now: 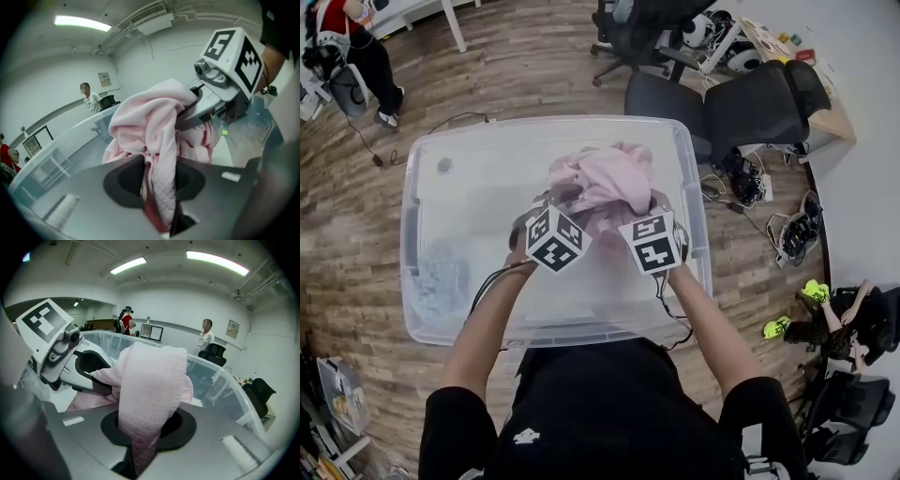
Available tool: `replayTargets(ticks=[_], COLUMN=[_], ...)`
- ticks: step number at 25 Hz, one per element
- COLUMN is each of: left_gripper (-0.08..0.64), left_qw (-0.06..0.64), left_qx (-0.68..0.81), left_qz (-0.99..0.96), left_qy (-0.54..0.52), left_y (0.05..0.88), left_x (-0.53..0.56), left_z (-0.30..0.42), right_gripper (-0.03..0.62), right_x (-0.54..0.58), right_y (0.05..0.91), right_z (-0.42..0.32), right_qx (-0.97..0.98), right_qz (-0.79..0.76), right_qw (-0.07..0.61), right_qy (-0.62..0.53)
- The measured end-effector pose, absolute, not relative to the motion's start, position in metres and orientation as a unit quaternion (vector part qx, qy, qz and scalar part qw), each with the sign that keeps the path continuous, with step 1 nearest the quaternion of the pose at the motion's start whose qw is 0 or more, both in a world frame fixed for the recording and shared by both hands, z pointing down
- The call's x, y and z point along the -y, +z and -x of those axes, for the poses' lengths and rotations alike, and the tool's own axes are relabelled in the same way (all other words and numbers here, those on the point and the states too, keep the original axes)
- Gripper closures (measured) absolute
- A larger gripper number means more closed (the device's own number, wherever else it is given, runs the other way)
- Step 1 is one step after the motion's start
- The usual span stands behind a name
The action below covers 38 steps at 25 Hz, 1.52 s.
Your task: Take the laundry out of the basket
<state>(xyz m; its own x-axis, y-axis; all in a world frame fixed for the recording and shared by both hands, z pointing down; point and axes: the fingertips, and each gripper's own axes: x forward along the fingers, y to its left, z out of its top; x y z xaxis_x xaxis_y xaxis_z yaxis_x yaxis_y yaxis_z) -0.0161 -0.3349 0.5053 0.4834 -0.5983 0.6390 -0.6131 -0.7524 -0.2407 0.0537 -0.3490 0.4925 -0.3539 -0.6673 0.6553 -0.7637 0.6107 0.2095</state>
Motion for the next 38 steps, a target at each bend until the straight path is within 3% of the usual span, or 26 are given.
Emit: replayTargets(ticks=[18, 38], left_gripper=[0.439, 0.439], left_qw=[-0.070, -0.115], left_qx=[0.521, 0.614], left_qz=[-0.825, -0.769], left_qy=[0.208, 0.135], left_y=[0.347, 0.290], left_x=[0.297, 0.226], left_z=[0.001, -0.011], right_gripper=[0.523, 0.523], right_x=[0.308, 0.249], right_y=[0.339, 0.297], right_z=[-0.073, -0.082], right_qx=[0.872, 0.920], right_qz=[-0.479, -0.392], right_qw=[0.099, 0.002], right_qy=[0.010, -0.002])
